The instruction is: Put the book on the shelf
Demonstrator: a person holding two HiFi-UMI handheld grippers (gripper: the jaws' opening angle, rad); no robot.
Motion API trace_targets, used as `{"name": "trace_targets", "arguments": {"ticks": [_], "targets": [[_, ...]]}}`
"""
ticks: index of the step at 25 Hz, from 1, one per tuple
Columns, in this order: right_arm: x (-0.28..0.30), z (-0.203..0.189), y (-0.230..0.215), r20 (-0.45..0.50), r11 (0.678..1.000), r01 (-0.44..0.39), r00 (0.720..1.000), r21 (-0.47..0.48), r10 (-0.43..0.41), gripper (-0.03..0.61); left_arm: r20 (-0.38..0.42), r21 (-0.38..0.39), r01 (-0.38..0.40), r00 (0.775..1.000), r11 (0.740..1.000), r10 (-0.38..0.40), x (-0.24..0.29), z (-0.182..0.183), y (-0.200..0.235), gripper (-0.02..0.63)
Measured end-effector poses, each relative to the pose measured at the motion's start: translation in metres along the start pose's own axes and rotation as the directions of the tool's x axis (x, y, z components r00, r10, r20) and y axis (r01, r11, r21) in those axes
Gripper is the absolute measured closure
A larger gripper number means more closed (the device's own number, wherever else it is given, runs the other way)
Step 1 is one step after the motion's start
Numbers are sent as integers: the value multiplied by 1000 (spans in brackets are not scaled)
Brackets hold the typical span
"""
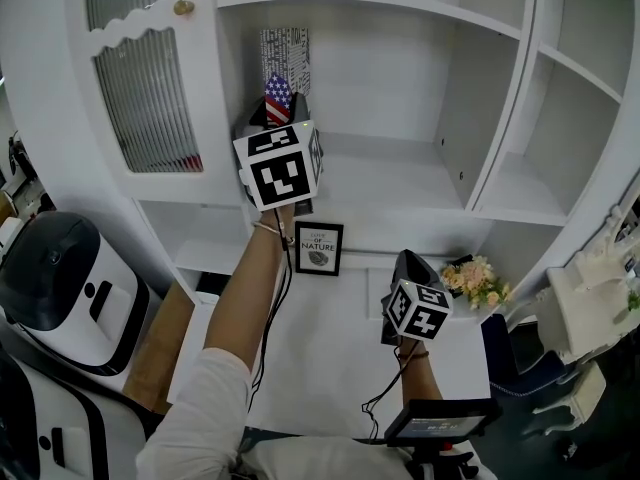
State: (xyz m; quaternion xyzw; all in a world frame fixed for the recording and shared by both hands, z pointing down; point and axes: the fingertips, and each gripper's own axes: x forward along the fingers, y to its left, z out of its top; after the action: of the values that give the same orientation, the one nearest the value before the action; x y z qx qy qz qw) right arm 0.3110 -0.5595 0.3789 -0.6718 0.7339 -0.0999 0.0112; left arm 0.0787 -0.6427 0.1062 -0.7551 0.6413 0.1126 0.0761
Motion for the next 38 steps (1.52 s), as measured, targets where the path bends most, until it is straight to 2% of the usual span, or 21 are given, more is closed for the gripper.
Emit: {"name": "trace_targets", "arguments": {"ticks": [2, 5, 8, 15, 25, 38], "targets": [[0, 0, -1, -2, 1000, -2, 1000, 2, 2, 557, -40, -3, 1, 999, 1000, -1, 1, -6, 0, 453], [-2, 1, -2, -1, 1000, -4, 1000, 2, 4, 557, -60, 14, 6, 998, 1000, -6, 1, -9, -2, 453], [-3, 2, -1, -1, 1000, -7, 1000, 6, 7, 557, -60, 41, 13, 998, 999, -11, -1, -9, -6, 453], [-10, 2, -3, -1, 1000, -6, 1000, 5, 6, 557, -54, 50, 25, 998, 998, -22, -6, -9, -9, 448], [-27, -1, -4, -4, 1000, -7, 1000, 19, 7, 557, -95, 57, 22, 995, 998, -17, -22, -9, -13, 384], [-54, 1, 2, 11, 999, -18, 1000, 27, 17, 557, -74, 75, 13, 997, 997, -7, -62, 3, -12, 380]]}}
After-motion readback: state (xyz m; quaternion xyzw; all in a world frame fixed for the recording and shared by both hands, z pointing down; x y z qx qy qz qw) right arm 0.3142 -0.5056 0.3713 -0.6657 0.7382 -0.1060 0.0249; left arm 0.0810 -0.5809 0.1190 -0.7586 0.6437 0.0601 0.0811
